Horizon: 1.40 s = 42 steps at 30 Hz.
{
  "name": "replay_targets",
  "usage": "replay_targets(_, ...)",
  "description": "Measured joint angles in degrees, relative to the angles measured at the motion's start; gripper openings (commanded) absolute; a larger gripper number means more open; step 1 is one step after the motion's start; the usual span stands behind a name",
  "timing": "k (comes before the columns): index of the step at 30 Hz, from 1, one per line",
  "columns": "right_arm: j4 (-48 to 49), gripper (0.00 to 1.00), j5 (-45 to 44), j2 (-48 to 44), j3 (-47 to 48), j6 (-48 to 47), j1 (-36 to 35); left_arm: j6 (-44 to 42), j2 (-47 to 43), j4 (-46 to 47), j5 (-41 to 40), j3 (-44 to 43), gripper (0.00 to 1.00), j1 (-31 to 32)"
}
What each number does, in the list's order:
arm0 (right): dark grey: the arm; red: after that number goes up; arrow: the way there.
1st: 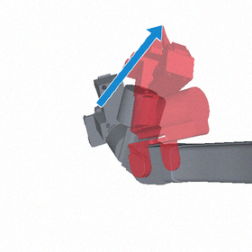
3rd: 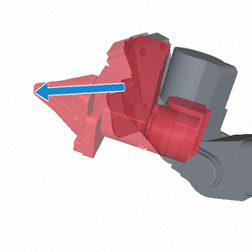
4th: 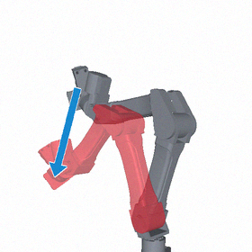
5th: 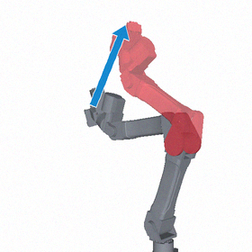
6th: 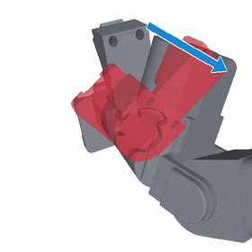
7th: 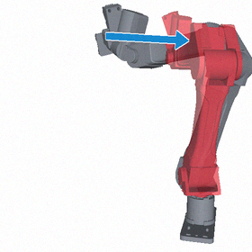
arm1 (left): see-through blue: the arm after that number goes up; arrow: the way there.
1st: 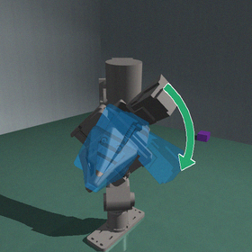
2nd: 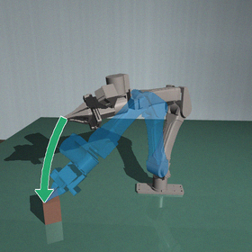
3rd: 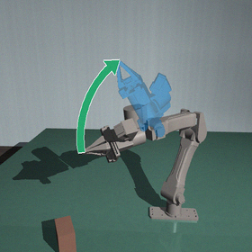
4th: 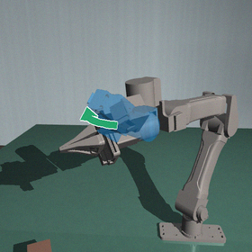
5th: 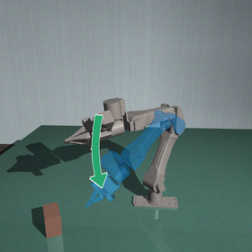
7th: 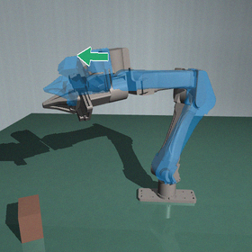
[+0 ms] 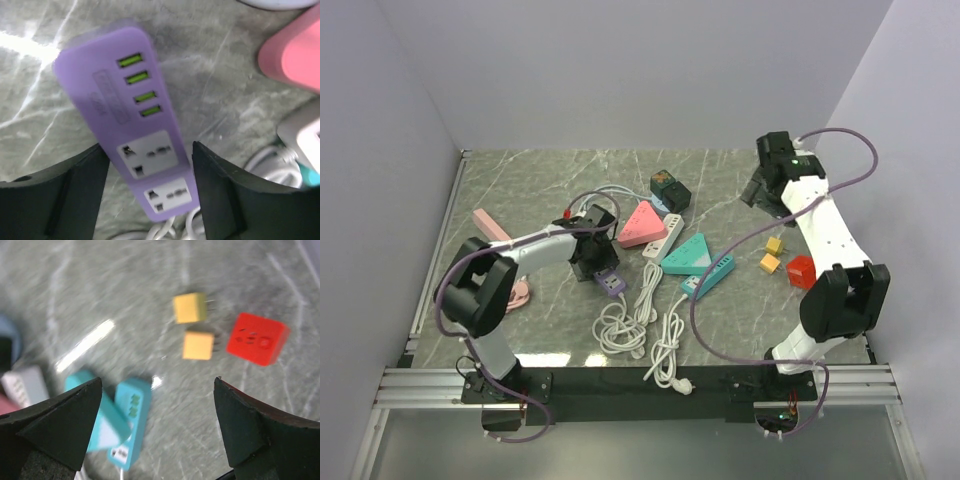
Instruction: Pull the plug off the socket
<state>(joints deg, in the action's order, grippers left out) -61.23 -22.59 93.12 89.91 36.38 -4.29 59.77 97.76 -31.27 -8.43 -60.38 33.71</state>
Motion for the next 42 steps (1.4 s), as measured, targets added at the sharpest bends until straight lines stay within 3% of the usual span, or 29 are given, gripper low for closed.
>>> replay_targets(2,0.0,0.99,0.9,-1.5,0.1,-0.1,-3.1,0.1,2.2,-0.2,-0.3,-1.4,0.63,0.2)
replay_targets(3,-0.2,0.99,1.4,-1.9,0.1,-0.2,-4.4,0.1,3.1,-0.8,-0.5,-2.4,0.45,0.3)
replay_targets(5,-0.2,0.99,2.4,-2.3,0.1,-0.2,-6.2,0.4,3.4,-0.5,-0.6,-3.2,0.27,0.3)
replay_targets(6,-0.2,0.99,2.8,-2.3,0.0,-0.2,-6.6,0.2,3.4,-0.3,-0.9,-3.2,0.08,0.3)
replay_targets(7,-0.2,0.99,3.0,-2.3,0.0,-0.2,-6.7,-0.3,3.4,-0.5,-1.2,-3.1,0.01,0.3)
replay_targets(13,-0.1,1.00,4.3,-3.1,-1.8,-0.2,-6.7,-2.1,-0.7,0.1,-1.6,1.7,0.01,-3.7)
replay_targets(22,1.0,1.00,6.8,-4.5,-4.6,-0.3,-7.0,-12.0,-7.8,-5.1,-4.1,5.9,0.01,-26.7)
replay_targets(32,2.5,1.00,8.9,-4.5,-6.1,-0.5,-9.9,-21.4,7.7,-7.6,-7.0,-10.9,0.01,-41.9)
replay_targets(37,4.1,1.00,10.3,-4.5,-8.8,-1.0,-11.1,-23.9,12.0,-11.3,-6.6,-18.8,0.01,-46.2)
replay_targets(38,4.4,1.00,10.7,-4.5,-9.4,-1.2,-11.3,-24.5,12.6,-12.1,-6.4,-20.2,0.03,-46.4)
replay_targets(40,4.9,1.00,11.8,-4.5,-10.2,-1.6,-11.6,-26.1,13.5,-12.2,-6.1,-22.4,0.23,-46.5)
replay_targets(41,5.3,1.00,12.4,-4.5,-10.5,-1.8,-12.0,-26.7,13.6,-11.7,-6.0,-23.0,0.48,-46.6)
replay_targets(42,5.4,1.00,13.0,-4.5,-10.5,-1.9,-12.2,-27.5,13.6,-11.0,-5.8,-23.5,0.56,-46.8)
